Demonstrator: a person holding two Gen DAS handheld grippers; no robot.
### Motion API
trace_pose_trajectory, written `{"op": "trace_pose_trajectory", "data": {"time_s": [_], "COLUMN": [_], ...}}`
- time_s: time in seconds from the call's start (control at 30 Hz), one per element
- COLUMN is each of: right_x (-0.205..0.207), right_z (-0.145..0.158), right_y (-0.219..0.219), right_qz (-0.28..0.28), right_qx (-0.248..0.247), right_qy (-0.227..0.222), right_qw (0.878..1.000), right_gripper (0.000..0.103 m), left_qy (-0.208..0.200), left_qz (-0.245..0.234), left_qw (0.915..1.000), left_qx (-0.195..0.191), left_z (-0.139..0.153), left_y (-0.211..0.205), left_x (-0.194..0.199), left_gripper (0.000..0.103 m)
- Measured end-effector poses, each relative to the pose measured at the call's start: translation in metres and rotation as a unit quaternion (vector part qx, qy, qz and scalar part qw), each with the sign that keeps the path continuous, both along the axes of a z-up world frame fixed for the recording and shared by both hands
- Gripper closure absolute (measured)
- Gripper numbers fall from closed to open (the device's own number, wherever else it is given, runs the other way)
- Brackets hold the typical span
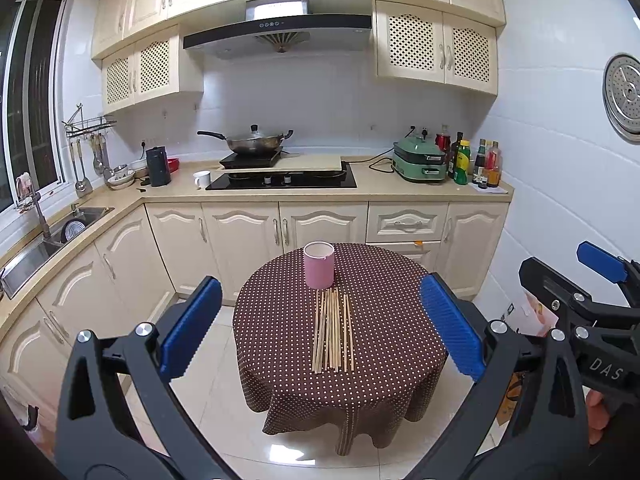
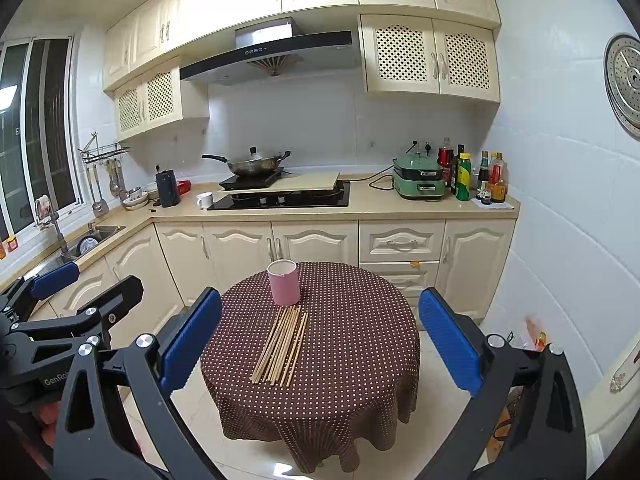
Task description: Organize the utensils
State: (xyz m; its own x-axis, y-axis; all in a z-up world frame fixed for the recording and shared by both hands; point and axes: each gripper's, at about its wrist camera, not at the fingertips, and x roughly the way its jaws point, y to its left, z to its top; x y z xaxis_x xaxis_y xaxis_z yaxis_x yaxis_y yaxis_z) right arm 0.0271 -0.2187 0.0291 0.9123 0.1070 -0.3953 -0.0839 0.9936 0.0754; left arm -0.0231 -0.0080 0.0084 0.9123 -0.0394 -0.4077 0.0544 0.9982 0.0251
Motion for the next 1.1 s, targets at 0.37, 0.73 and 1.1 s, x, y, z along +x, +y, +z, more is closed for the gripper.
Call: {"op": "trace_pose_trajectory", "data": {"time_s": [0.37, 0.73, 1.1], "right_x": [0.000, 0.007, 0.016], "right_z": [-0.004, -0.009, -0.011], "right_y": [-0.002, 0.000, 0.003], "right_qz": [-0.004, -0.002, 0.000], "right_qx": [0.003, 0.003, 0.008], "right_qy": [0.001, 0.013, 0.029], "right_qw": [1.000, 1.000, 1.000], "right_gripper": [0.008, 0.008, 0.008], "left_qy": [-0.002, 0.009, 0.021], "left_qz": [-0.002, -0.003, 0.002], "left_qw": [1.0000, 1.0000, 0.9998], "left_qx": [0.002, 0.001, 0.005], "left_z": [-0.003, -0.010, -0.012], "left_y": [-0.002, -0.004, -0.005], "left_x": [0.002, 0.009, 0.019], "left_gripper": [0.006, 0.006, 0.007]}}
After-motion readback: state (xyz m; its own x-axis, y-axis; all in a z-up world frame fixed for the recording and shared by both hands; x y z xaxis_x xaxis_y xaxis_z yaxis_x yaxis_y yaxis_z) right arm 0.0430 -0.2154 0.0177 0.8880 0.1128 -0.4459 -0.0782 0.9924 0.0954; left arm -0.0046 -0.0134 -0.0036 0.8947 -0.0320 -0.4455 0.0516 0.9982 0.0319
